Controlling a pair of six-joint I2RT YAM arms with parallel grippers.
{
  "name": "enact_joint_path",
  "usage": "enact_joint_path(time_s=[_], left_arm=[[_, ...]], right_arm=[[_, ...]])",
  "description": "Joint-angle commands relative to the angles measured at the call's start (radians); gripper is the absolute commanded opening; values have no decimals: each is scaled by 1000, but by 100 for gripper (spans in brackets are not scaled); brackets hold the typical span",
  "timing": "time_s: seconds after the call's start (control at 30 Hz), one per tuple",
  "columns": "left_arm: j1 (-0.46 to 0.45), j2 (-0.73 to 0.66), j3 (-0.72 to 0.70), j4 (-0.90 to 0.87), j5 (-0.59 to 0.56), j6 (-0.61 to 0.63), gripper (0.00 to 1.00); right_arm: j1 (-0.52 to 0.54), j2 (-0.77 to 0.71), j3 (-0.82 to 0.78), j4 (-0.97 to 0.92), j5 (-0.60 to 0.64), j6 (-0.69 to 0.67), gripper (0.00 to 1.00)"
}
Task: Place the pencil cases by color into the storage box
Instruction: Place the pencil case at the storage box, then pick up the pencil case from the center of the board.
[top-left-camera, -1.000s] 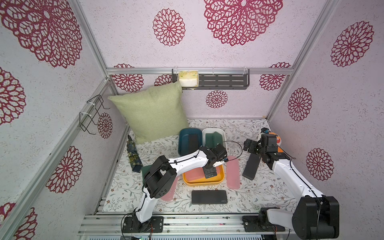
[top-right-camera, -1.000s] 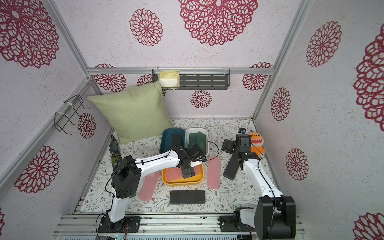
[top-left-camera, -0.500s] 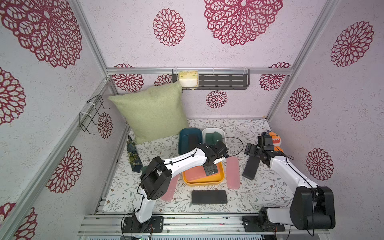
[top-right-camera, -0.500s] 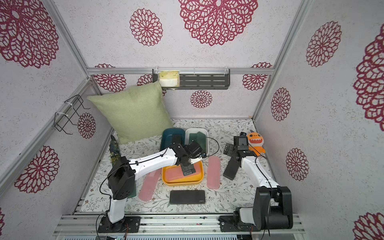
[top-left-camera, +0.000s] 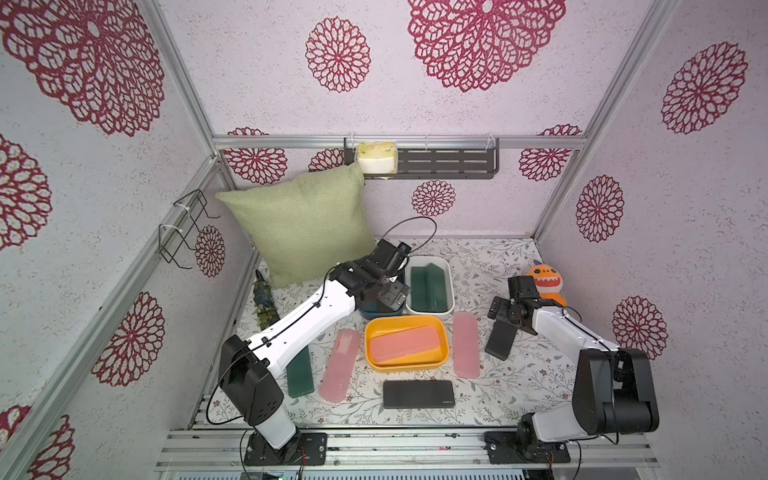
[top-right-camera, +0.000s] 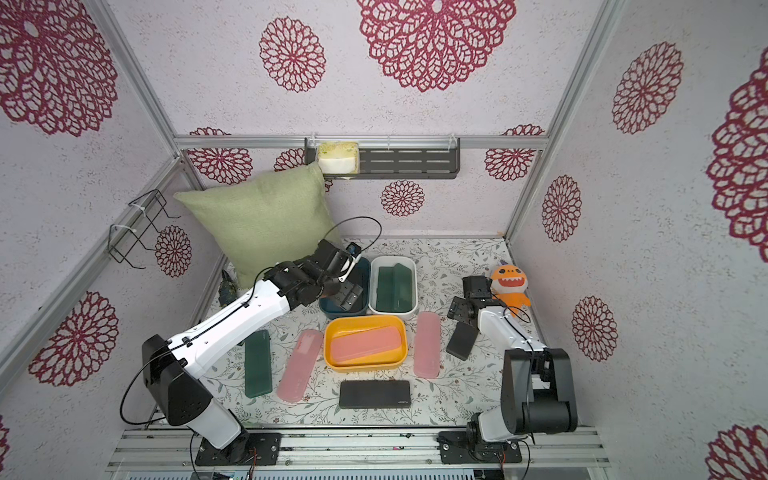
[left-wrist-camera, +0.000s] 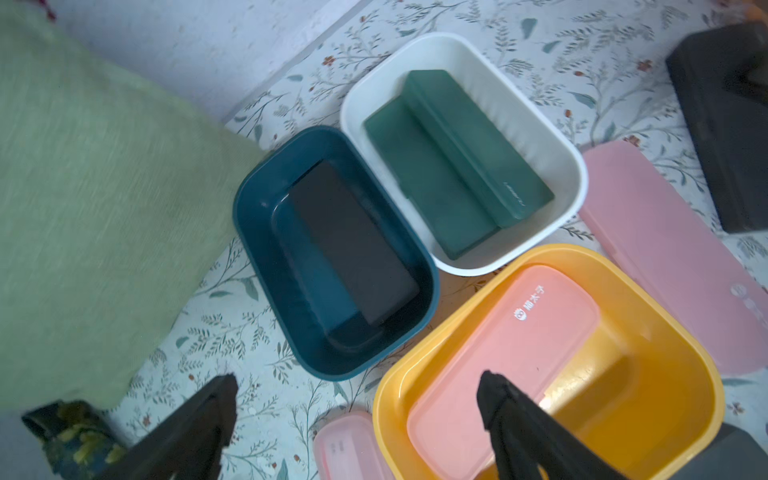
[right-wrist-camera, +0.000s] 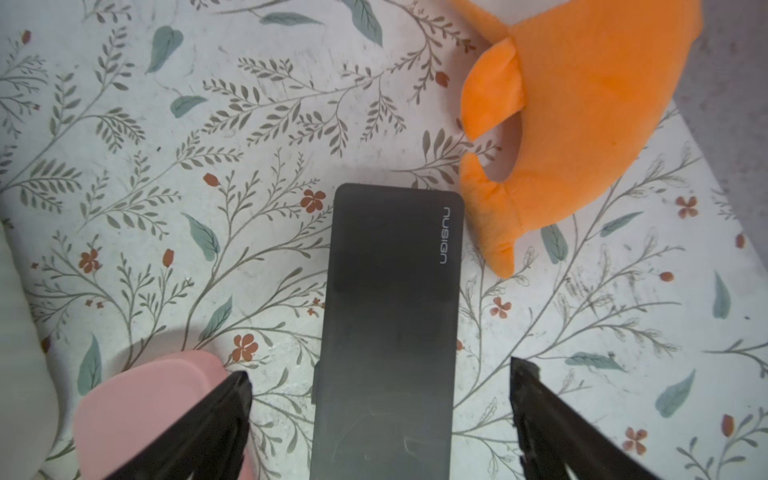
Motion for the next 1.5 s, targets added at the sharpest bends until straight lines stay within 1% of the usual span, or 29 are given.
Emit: enact_joint_path(time_s=[0.0,0.13,0.27,0.57,0.7,0.87,1.07,1.23,1.47], left_arm=[[57,-19,-30,17,67,-123,97],[114,-14,-37,11,133,-167,98],[157,-14,-42,21,166,-185,97],[197,-11,-39,42,207,-177,97],[202,-5,-43,40,218,-174,97],[209,-3,-46,43,218,-172,97],[212,-2,-43,44,215,-176,97],[236,-25,-61,60,220,-196,97],[286,-65,-109,95,233,-240,97]], right_arm=[[-6,16,-14,1,-21,54,99],[-6,50,-16,-1,-21,70,99],[-6,70,-31,-8,-16,82,99],[-5,100,-80,30,-46,106,98],[-4,115,-88,45,-60,111,93],[-6,107,-101,50,-62,111,84],[-5,83,-107,59,-61,105,67],[-3,52,-109,87,-84,70,62],[30,4,-70,95,-117,12,57]])
